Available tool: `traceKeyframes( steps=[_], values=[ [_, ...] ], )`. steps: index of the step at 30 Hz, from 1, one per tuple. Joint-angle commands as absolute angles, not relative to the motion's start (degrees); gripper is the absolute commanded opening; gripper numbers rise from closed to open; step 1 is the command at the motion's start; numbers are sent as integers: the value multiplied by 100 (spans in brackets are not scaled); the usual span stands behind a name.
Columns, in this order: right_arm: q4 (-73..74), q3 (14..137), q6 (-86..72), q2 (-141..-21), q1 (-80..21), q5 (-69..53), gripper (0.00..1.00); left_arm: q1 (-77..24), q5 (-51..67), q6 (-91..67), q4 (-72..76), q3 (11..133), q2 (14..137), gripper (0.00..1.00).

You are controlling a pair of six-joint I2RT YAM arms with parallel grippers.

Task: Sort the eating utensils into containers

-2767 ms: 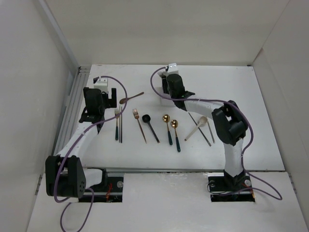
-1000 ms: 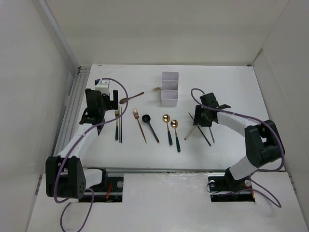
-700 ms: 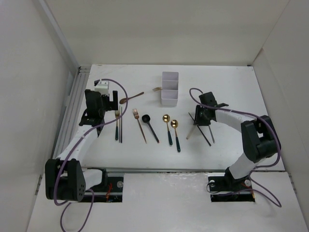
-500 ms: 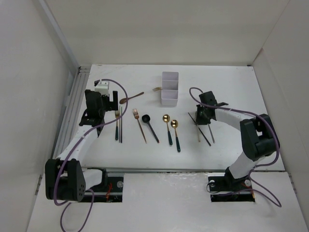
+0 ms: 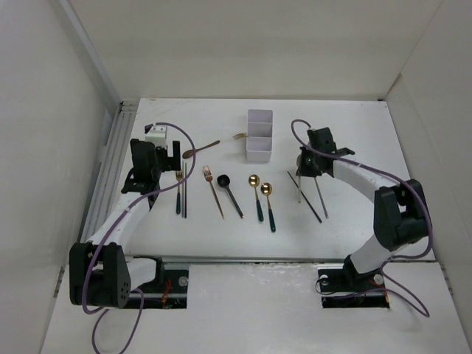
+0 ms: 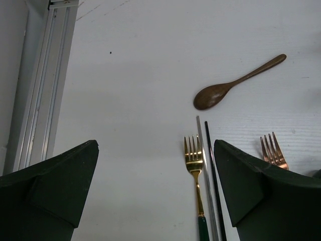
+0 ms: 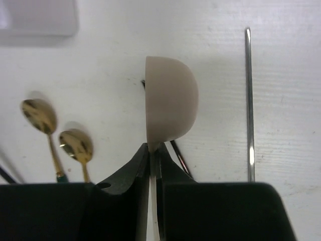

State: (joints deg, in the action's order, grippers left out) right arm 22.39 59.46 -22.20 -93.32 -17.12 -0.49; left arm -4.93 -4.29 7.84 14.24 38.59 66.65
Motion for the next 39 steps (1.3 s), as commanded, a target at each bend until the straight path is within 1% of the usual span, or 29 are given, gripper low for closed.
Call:
traceKeyframes(
  steps=[1,3,4,5,6,8,10,15,16,19,20,22,23,25,28,33,34,36,39],
  values=[
    [2058,6354,-1785,-8781,-1635,-456,0,-510,-396,765,1600,3823,6478,100],
    [1234,6354,-1285,-8412,-1635,-912,0,-510,-396,765,1600,3823,6478,100],
    [517,6354,-1031,-8211,-1635,-1306,0,-510,-396,765,1600,3823,6530,100],
    [510,6354,-1028,-8209,-1635,-1423,0,-510,-396,765,1600,3823,6530,100],
    [-212,6424,-837,-8157,-1635,-1476,0,-510,-396,712,1600,3823,6582,100],
    [-946,6617,-686,-8252,-1635,-1477,0,-510,-396,651,1600,3884,6644,100],
    [-1823,6880,-388,-8717,-1635,-1477,0,-510,-396,441,1600,3954,6645,100],
    [-3513,8021,-176,-10096,-1635,-2670,0,-510,-36,-148,1372,4227,6899,100],
    [-4099,8155,-376,-10551,-1635,-2811,0,-510,-35,-271,1241,4288,6899,100],
    [-5181,8437,-876,-11343,-1635,-3365,0,-510,-157,-772,942,4430,7075,100],
    [-6082,8437,-1001,-11521,-1635,-3514,0,-510,-280,-921,836,4525,7171,100],
    [-6730,8490,-1195,-11811,-1635,-3735,0,-510,-667,-1281,590,4605,7330,95],
    [-6846,8577,-1256,-12021,-1635,-3735,0,-510,-729,-1353,345,4692,7382,92],
    [-6593,8770,-1327,-12163,-1635,-3735,0,-510,-791,-1467,98,4781,7540,87],
    [-6810,8667,-1327,-12296,-1688,-3517,0,-510,-861,-1748,-263,4913,7690,87],
    [-7039,8859,-1274,-12735,-1688,-3393,0,-510,-1300,-1863,-316,4965,7848,87],
    [-7336,8859,-1457,-12735,-1688,-3393,0,-510,-1301,-1863,-316,4966,7849,87],
    [-7339,9269,-1617,-12735,-1688,-3654,0,-510,-1354,-1688,-264,5027,7919,87],
    [-6777,9658,-1617,-12735,-1688,-4148,0,-510,-1354,-1626,-264,5080,7989,87]
  ],
)
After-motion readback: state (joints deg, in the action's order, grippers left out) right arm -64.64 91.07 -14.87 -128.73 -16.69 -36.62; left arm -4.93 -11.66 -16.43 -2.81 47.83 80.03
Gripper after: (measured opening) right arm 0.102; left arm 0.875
